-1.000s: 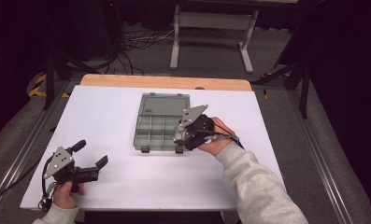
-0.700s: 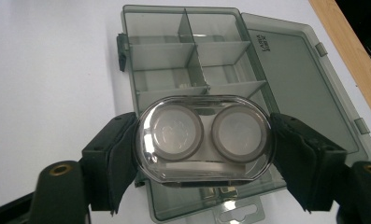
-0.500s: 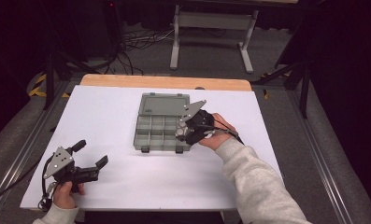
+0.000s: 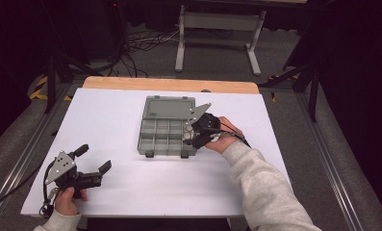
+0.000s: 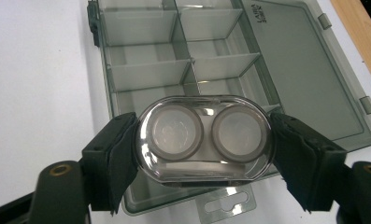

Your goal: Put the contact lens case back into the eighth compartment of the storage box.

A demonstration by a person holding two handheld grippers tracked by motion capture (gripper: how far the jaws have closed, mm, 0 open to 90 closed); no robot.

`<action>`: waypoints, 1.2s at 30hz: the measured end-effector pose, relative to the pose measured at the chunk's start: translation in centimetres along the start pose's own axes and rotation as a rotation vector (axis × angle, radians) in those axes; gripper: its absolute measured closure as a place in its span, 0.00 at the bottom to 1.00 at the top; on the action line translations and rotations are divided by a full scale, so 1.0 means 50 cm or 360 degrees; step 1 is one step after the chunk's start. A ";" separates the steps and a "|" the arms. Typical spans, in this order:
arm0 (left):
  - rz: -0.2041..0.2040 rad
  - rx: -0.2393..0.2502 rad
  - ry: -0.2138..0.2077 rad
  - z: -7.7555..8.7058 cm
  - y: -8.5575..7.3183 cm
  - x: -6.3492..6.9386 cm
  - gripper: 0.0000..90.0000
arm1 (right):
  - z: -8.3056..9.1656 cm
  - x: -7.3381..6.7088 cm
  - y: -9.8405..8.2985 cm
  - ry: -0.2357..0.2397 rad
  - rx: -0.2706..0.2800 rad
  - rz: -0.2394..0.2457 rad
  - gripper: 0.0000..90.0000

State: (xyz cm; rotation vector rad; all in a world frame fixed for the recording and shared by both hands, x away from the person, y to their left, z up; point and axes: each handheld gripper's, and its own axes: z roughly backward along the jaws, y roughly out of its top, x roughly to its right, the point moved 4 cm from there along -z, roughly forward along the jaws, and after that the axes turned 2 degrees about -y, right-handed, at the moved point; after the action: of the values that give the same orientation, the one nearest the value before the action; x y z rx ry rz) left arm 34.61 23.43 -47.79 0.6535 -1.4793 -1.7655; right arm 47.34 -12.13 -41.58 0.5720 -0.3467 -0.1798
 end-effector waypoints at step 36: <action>-0.0001 0.0000 0.0002 0.000 0.000 0.000 0.00 | -0.034 -0.007 -0.019 0.0041 -0.0144 0.0048 0.30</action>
State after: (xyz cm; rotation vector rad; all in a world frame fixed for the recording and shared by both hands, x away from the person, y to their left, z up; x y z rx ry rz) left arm 34.61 23.43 -47.79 0.6550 -1.4782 -1.7656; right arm 47.60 -11.96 -43.53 0.4793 -0.3202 -0.1582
